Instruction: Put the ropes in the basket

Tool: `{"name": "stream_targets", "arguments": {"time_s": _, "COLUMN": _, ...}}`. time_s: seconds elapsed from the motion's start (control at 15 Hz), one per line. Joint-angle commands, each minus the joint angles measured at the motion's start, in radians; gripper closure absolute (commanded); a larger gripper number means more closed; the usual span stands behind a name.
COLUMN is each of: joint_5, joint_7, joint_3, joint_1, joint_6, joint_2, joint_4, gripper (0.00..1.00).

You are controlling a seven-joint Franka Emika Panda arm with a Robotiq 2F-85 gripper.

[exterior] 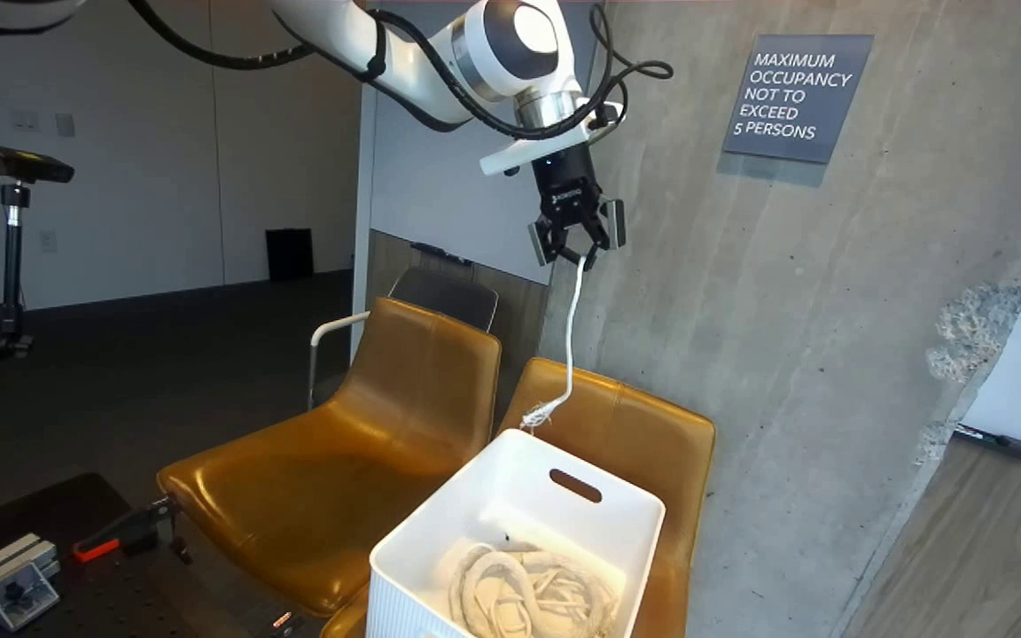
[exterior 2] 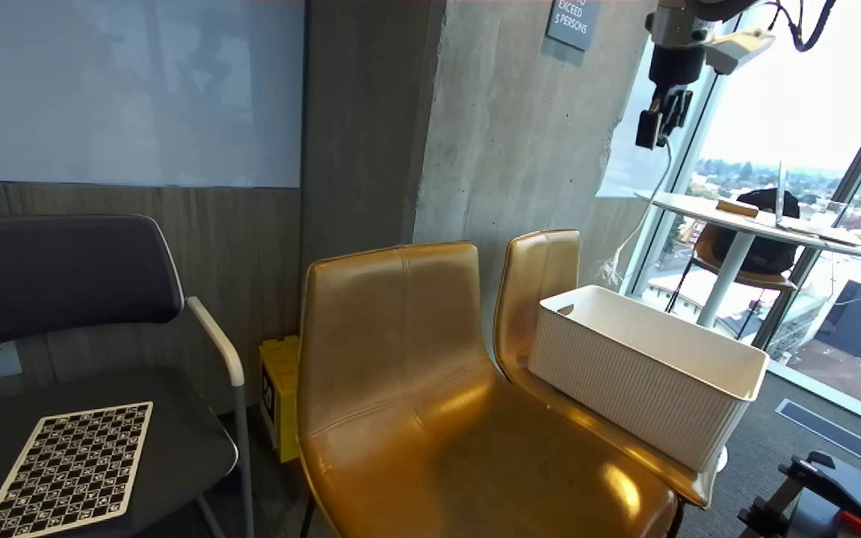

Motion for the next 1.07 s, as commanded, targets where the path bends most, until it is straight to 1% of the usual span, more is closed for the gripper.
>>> {"name": "stream_targets", "arguments": {"time_s": 0.0, "joint_5": 0.031, "joint_7": -0.034, "joint_3": -0.008, "joint_1": -0.068, "joint_6": -0.020, "joint_2": 0.076, "joint_4": 0.076, "gripper": 1.00}}
{"name": "stream_targets", "arguments": {"time_s": 0.13, "joint_5": 0.064, "joint_7": -0.056, "joint_3": -0.001, "joint_1": -0.117, "joint_6": 0.005, "joint_2": 0.095, "joint_4": 0.046, "gripper": 1.00}}
{"name": "stream_targets", "arguments": {"time_s": 0.27, "joint_5": 0.125, "joint_7": -0.079, "joint_3": 0.012, "joint_1": -0.164, "joint_6": 0.012, "joint_2": 0.110, "joint_4": 0.018, "gripper": 1.00}}
{"name": "stream_targets", "arguments": {"time_s": 0.6, "joint_5": 0.294, "joint_7": -0.152, "joint_3": 0.033, "joint_1": -0.262, "joint_6": -0.052, "joint_2": 0.167, "joint_4": -0.010, "gripper": 1.00}}
{"name": "stream_targets", "arguments": {"time_s": 0.8, "joint_5": 0.332, "joint_7": -0.170, "joint_3": 0.036, "joint_1": -0.275, "joint_6": -0.070, "joint_2": 0.176, "joint_4": -0.044, "gripper": 1.00}}
{"name": "stream_targets", "arguments": {"time_s": 1.0, "joint_5": 0.338, "joint_7": -0.157, "joint_3": 0.041, "joint_1": -0.262, "joint_6": -0.033, "joint_2": 0.158, "joint_4": -0.113, "gripper": 1.00}}
